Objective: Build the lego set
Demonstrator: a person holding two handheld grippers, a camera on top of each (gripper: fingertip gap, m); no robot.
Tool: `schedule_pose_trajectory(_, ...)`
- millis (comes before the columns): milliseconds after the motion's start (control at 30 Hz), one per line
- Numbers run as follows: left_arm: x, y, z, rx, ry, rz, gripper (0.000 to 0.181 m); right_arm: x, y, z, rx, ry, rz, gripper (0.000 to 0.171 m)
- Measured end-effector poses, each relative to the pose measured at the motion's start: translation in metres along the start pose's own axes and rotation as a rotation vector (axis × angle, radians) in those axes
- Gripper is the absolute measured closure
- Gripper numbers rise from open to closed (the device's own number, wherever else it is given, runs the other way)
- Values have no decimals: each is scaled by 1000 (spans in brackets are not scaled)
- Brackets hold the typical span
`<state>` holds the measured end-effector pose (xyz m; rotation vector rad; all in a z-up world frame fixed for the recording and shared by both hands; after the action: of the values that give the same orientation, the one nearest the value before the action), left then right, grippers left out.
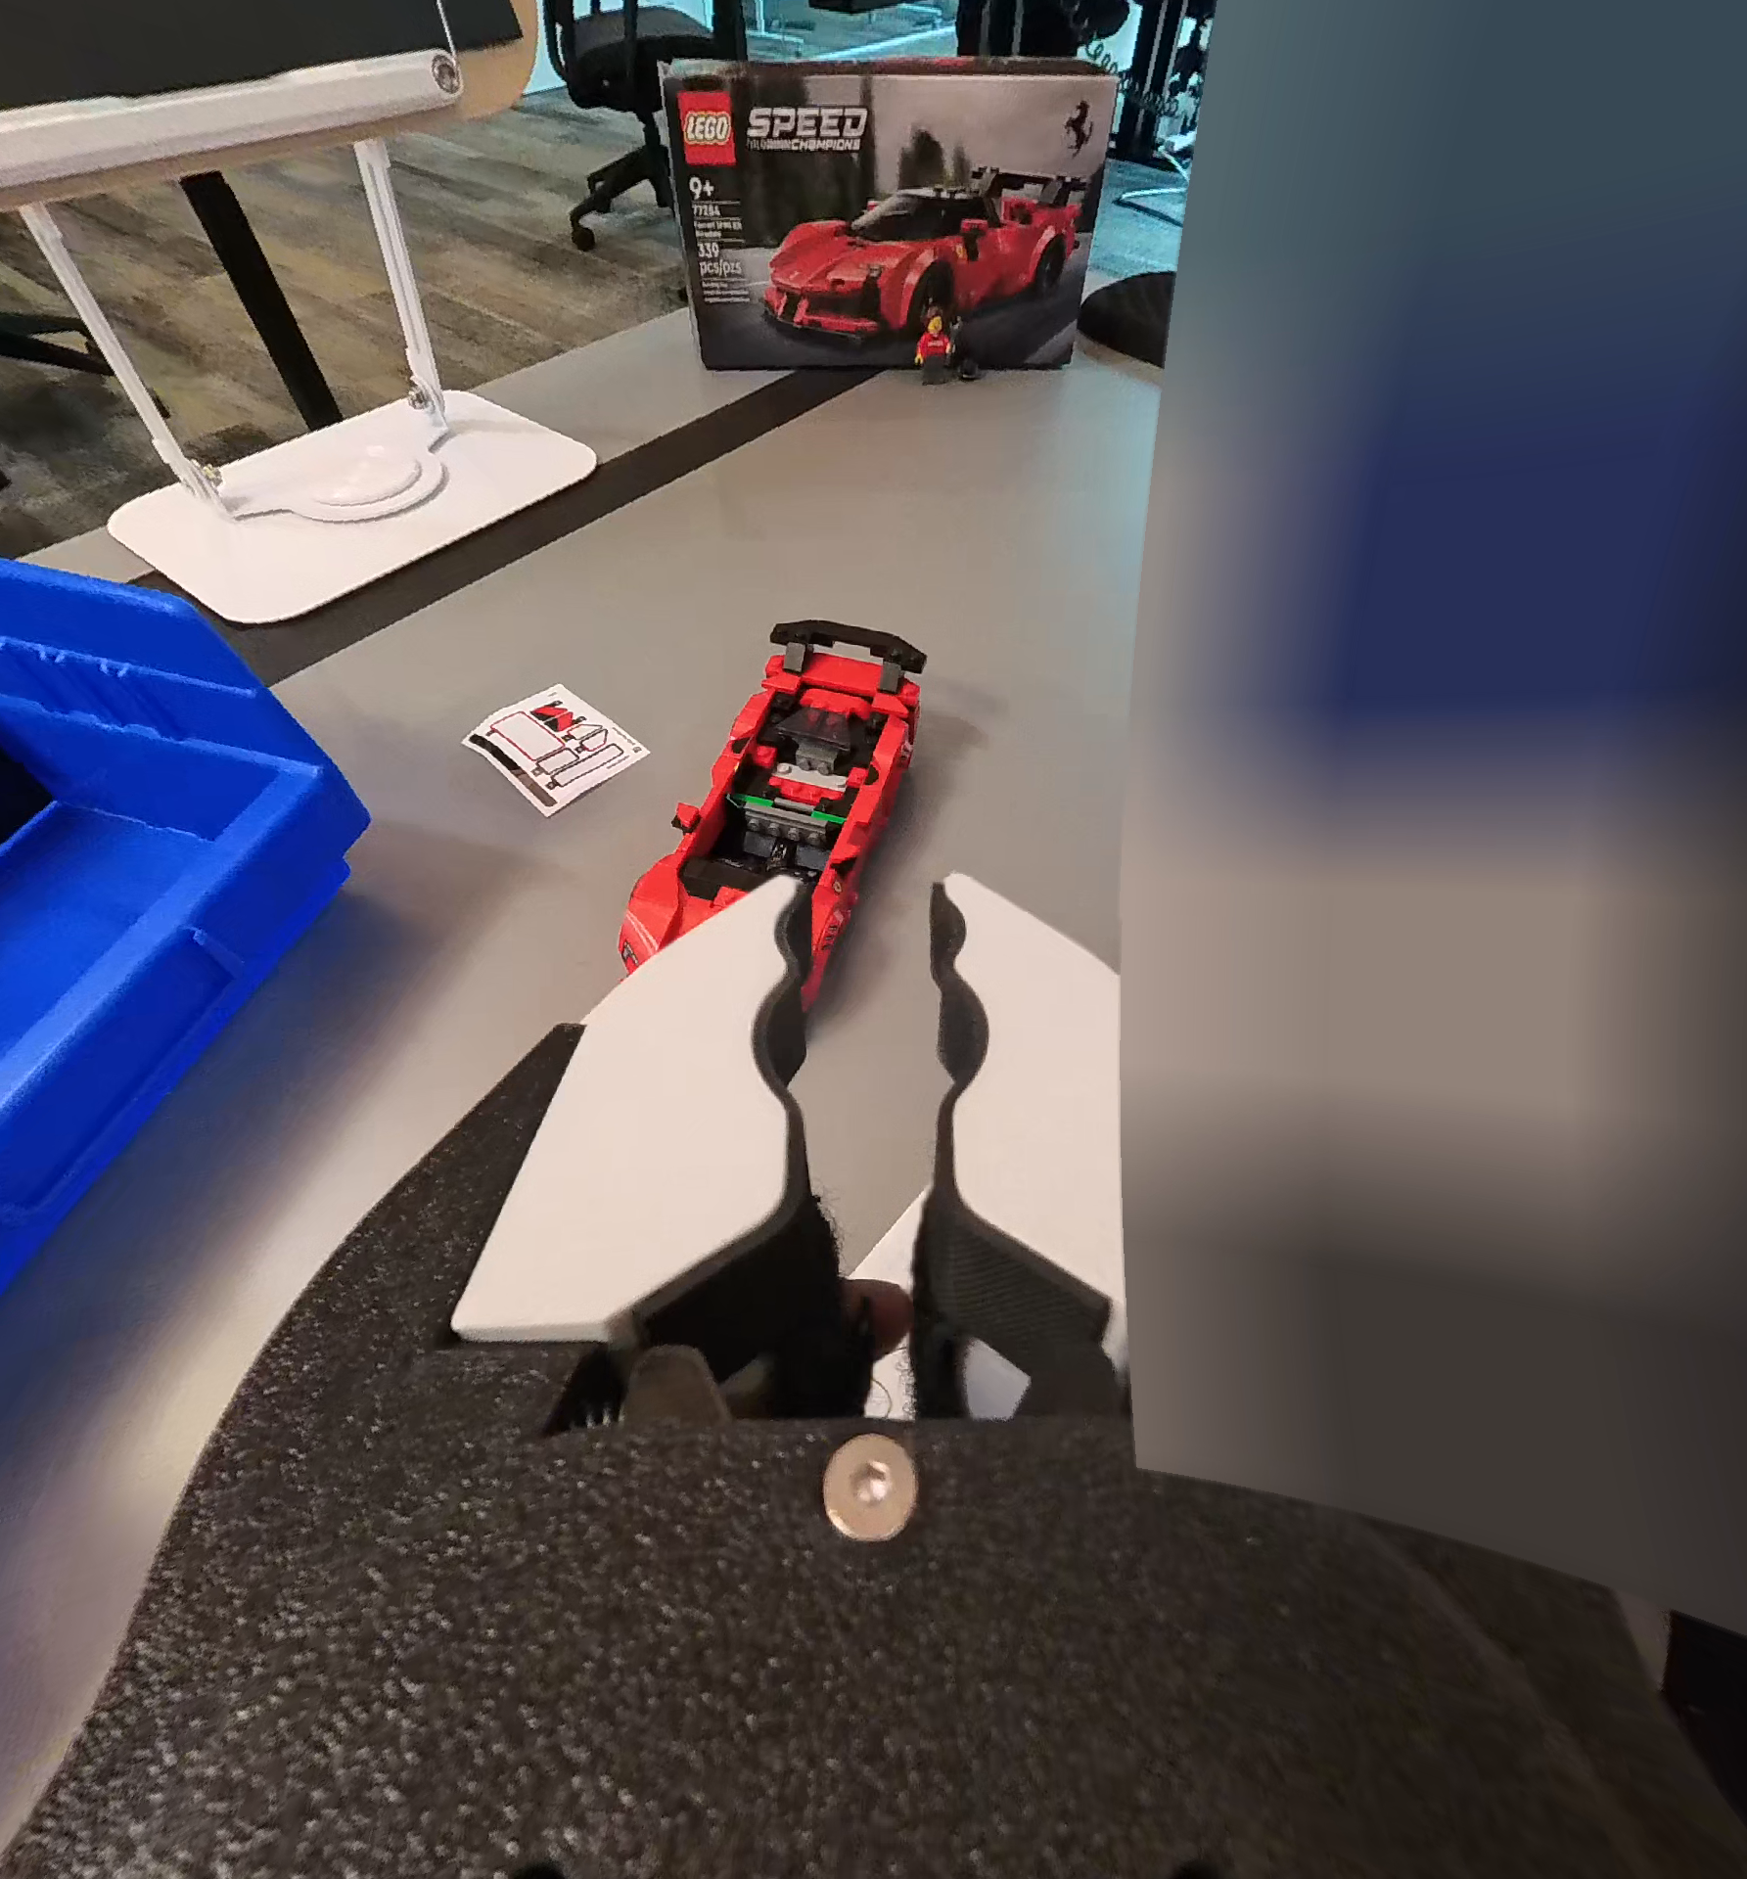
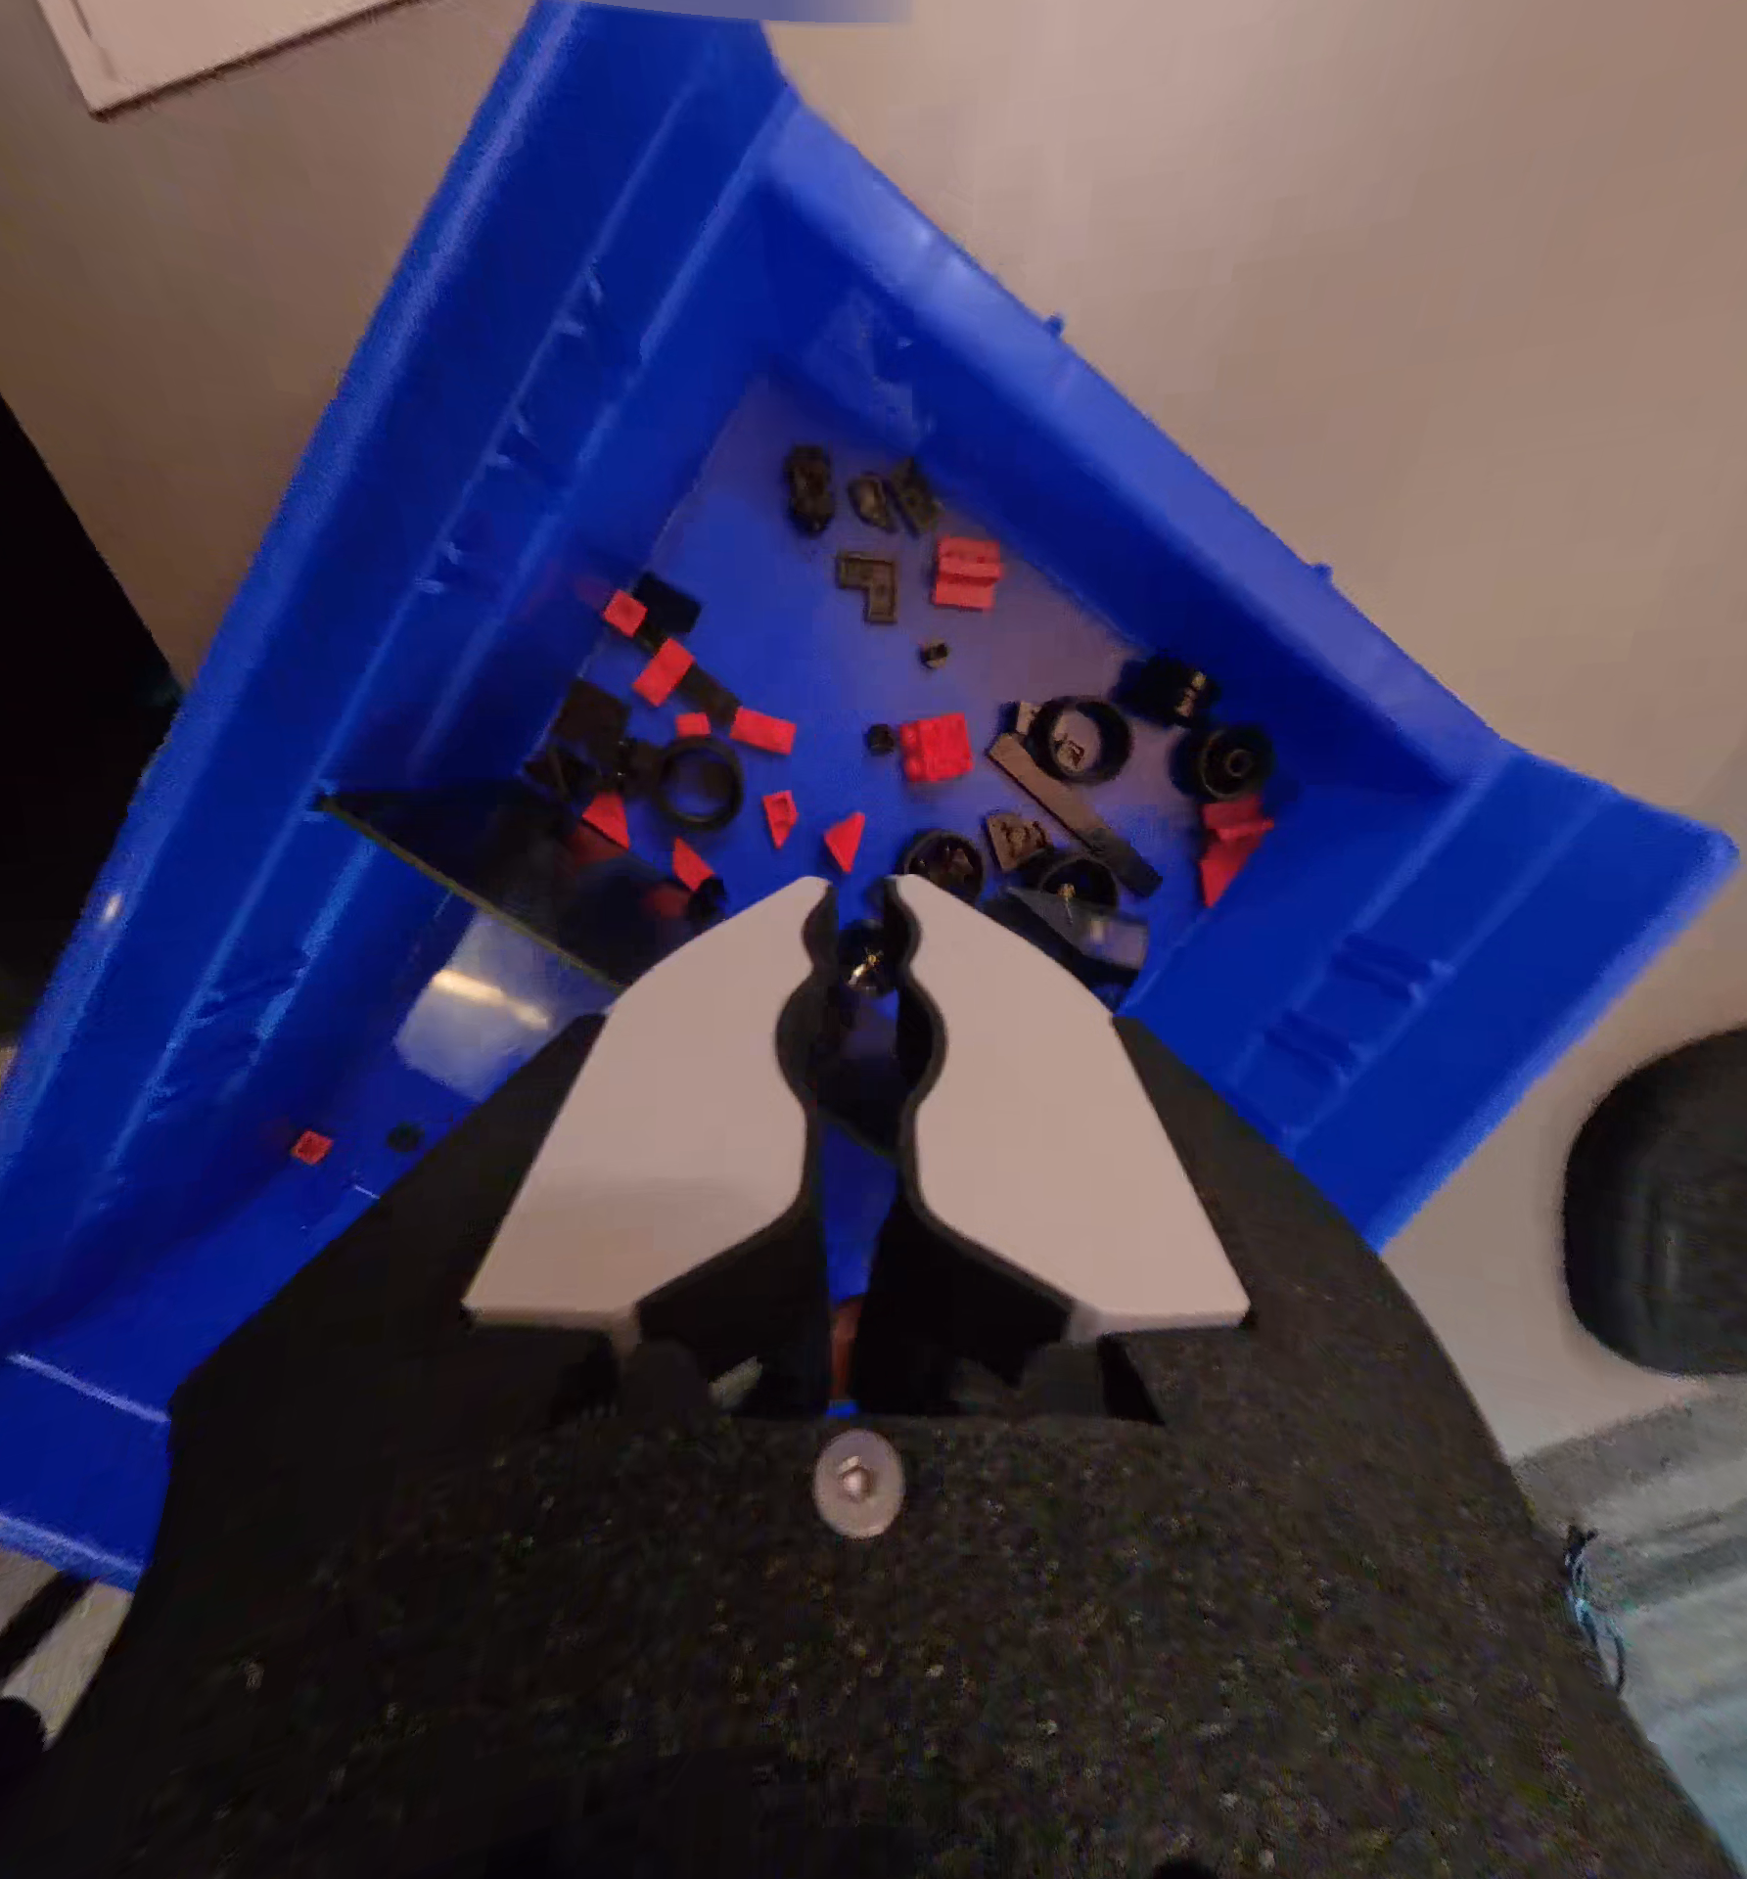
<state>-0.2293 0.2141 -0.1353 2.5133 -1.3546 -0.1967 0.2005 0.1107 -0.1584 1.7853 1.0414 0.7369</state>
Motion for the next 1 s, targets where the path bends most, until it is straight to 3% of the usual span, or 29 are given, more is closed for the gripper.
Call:
schedule_pose_trajectory(100, -2, -3, 3, -18, -12, -4, 163, 3, -21, -7, -33, 52, -81, 161)
schedule_pose_trajectory(333, -1, -7, 5, -22, -31, 8, 164, 17, -66, 4, -291, 141, -137, 153)
schedule_pose_trajectory(1000, -8, 28, 23, 16, -1, -36, 163, 23, -80, 5, -301, 140, -146, 153)
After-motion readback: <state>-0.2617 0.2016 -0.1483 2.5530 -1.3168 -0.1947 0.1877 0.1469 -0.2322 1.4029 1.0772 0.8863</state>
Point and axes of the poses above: each gripper's, where its closed fingertips meet, y back along the fingers, z out of its underside, x = y × z across the jaws, the point moved 3 cm from there along y, back along the fingers, and after that the axes turned 5 degrees about x, right-handed, at the moved point
